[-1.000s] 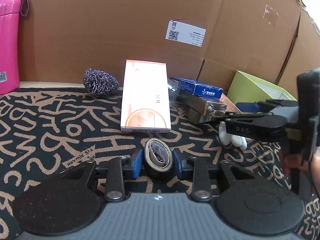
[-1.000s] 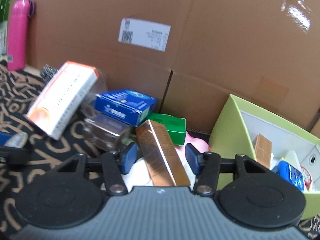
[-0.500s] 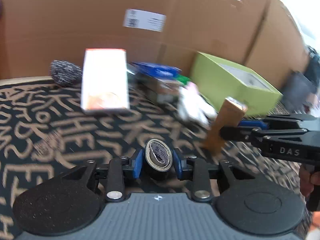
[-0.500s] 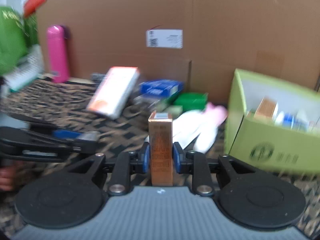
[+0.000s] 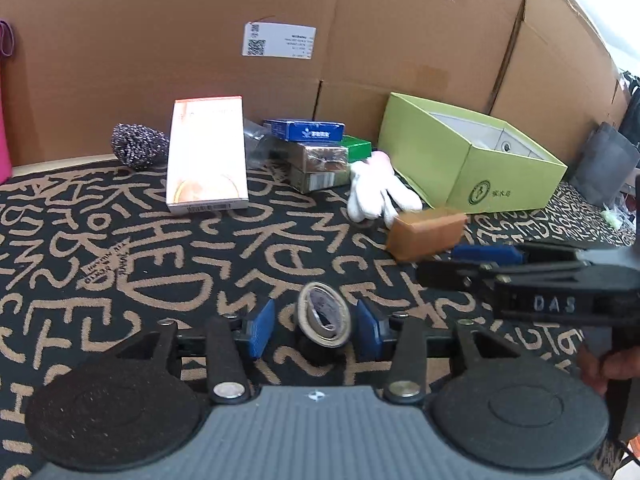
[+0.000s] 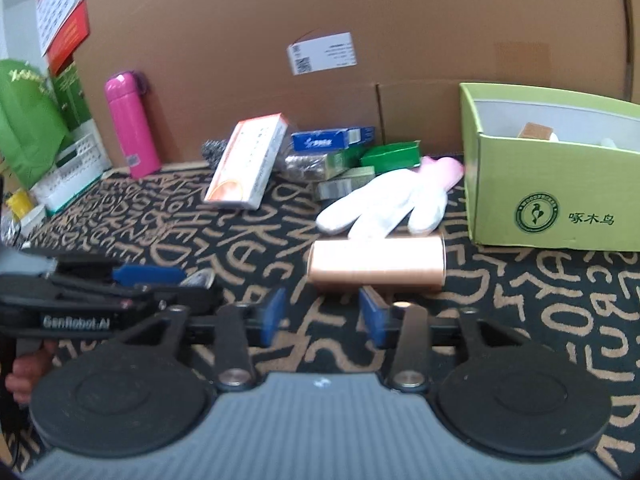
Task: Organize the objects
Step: 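Grasp the black tape roll with the left tool while the right tool grasps the copper-brown box, then carry the tape roll and brown box into the shoebox and release them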
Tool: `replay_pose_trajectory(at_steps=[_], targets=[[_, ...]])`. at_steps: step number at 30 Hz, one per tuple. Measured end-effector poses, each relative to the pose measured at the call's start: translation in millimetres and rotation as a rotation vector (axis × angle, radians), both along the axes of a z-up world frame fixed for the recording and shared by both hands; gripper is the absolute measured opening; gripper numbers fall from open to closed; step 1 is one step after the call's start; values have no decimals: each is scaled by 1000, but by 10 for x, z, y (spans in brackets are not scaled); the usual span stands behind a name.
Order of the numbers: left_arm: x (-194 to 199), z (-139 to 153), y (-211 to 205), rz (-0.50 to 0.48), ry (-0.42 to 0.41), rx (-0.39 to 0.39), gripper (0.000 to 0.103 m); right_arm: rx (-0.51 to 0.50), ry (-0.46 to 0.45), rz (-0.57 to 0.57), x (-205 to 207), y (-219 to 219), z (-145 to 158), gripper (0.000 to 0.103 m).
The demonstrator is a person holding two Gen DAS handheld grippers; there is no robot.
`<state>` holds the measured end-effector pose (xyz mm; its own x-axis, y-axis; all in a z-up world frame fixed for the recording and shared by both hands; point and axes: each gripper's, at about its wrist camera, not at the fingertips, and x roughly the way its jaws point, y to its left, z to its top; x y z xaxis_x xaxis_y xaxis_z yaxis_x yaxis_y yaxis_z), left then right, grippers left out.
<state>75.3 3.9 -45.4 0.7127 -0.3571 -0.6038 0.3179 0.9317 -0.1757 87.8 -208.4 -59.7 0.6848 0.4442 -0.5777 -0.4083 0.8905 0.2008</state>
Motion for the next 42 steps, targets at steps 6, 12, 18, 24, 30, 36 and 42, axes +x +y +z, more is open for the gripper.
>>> replay_pose_trajectory(at_steps=[6, 12, 18, 24, 30, 36, 42], targets=[[-106, -2, -92, -7, -35, 62, 53, -62, -74, -57, 4, -27, 24, 82], [-69, -30, -109, 8, -19, 41, 58, -54, -59, -137, 304, -48, 5, 103], [-62, -43, -106, 6, -9, 38, 49, -61, -50, -120, 307, 55, -125, 95], [-12, -64, -92, 44, -13, 26, 51, -57, -53, -135, 261, -11, -132, 83], [-12, -41, -120, 47, -14, 54, 31, -29, -86, -125, 75, -112, -72, 83], [-82, 160, -263, -26, -42, 27, 31, -23, -170, -147, -200, -306, 98, 83], [14, 534, -609, -136, -114, -11, 31, -22, -271, -219, -326, -657, 354, 83]])
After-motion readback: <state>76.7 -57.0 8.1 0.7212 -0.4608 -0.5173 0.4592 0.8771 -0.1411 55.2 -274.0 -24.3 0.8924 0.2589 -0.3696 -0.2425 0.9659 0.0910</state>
